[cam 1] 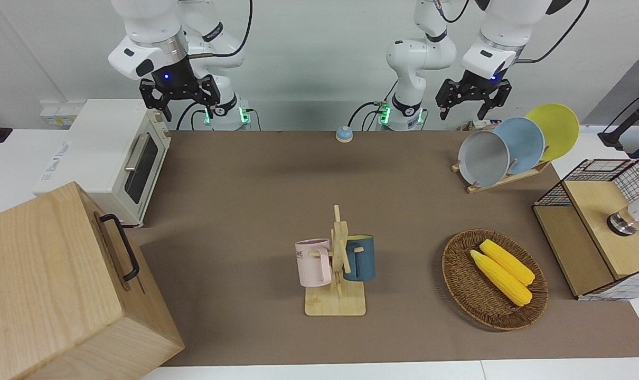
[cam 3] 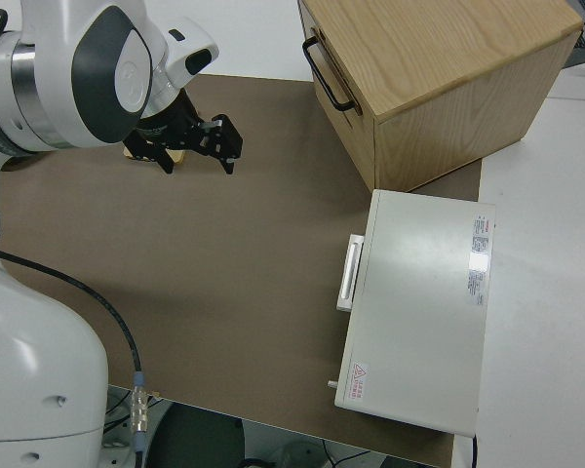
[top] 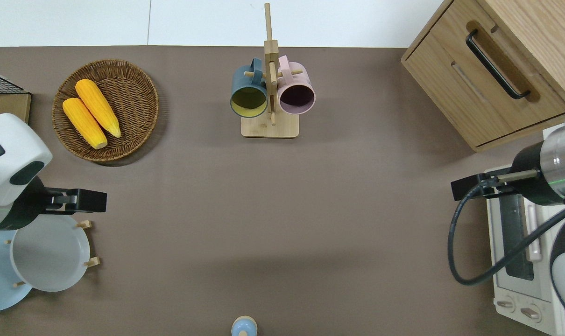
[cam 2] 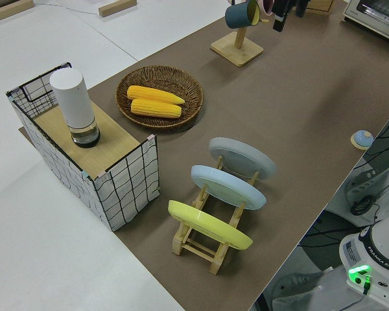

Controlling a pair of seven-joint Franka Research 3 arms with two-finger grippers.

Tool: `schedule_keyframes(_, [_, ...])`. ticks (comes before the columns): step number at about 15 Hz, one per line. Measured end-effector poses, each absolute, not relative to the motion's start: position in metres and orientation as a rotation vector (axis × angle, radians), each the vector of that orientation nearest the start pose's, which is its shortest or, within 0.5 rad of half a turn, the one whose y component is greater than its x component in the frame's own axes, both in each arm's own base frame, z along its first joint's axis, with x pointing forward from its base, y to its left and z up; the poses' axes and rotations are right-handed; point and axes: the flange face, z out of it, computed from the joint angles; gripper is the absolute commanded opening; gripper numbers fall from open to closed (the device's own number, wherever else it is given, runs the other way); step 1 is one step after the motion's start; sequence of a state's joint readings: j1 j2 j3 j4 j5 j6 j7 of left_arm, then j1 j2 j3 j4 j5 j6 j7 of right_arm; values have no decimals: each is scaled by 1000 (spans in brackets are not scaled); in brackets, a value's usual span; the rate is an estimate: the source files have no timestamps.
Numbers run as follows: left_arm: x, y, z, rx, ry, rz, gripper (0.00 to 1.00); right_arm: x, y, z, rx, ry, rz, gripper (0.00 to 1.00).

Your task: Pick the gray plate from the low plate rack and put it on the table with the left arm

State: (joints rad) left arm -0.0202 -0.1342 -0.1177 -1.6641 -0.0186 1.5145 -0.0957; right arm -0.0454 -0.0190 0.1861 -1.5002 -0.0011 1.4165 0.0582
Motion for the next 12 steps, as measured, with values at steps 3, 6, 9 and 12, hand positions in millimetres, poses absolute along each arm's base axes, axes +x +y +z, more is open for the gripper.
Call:
schedule_keyframes(3, [502,-77,647,-3147,67,5,1000,527,76,654,-3148,-130,101,987])
schedule_keyframes(6, [503,-80,647,-3147,77,-2,1000,527,76,654,-3148,-130,101,990])
schedule_keyframes(9, [503,-80,647,-3147,77,-1,1000,527,76,654,-3148,-130,101,990])
schedule_keyframes(12, [505,-72,646,-3149,53,2,1000,527,76,654,-3148,-130,101,987])
